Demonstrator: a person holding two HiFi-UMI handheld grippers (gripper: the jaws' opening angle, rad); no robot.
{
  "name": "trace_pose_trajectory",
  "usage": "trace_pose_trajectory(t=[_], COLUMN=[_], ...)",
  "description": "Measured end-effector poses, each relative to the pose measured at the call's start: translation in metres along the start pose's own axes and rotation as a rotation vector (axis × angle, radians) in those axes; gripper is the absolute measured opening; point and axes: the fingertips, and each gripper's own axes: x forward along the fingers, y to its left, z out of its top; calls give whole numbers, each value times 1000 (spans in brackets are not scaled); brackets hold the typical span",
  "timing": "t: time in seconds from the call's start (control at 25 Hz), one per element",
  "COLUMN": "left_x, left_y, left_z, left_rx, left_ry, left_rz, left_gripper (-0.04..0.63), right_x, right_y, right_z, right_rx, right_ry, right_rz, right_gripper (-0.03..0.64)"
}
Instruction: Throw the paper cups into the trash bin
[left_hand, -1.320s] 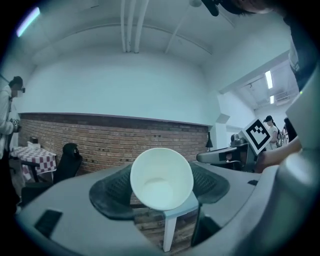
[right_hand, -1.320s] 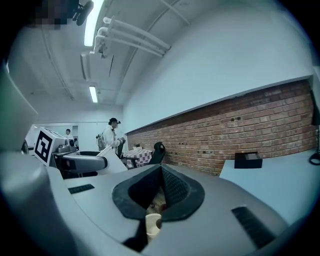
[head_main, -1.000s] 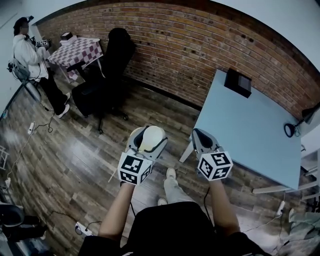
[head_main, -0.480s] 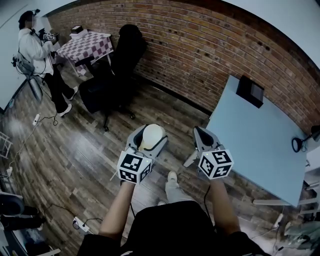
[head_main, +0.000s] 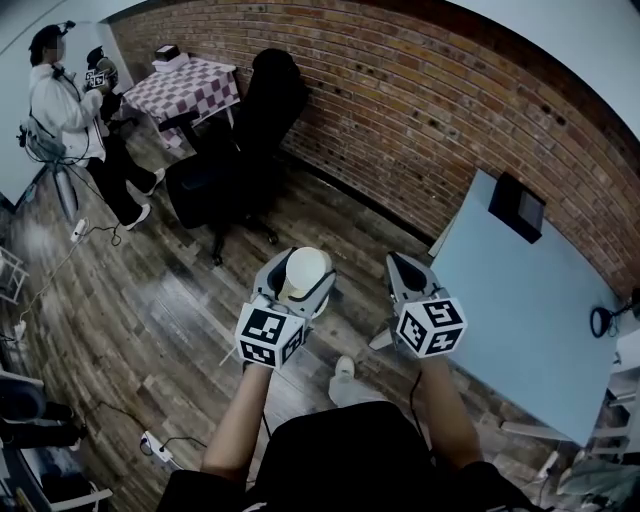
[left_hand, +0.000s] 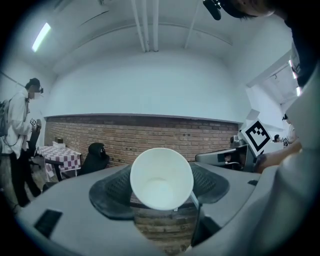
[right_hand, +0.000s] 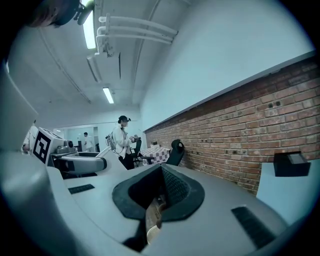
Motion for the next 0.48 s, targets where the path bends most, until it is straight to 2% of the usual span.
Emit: trace_pose_trajectory(t=[0.48], left_x=[39], left_y=[48], left_z=[14], left_rx=[-10], left_ry=[24], left_rz=[107], left_gripper=[345], right_x=[73], right_y=[-20], right_z=[27], right_rx=[-5], right_ry=[11], right_rz=[113], right_gripper=[-3])
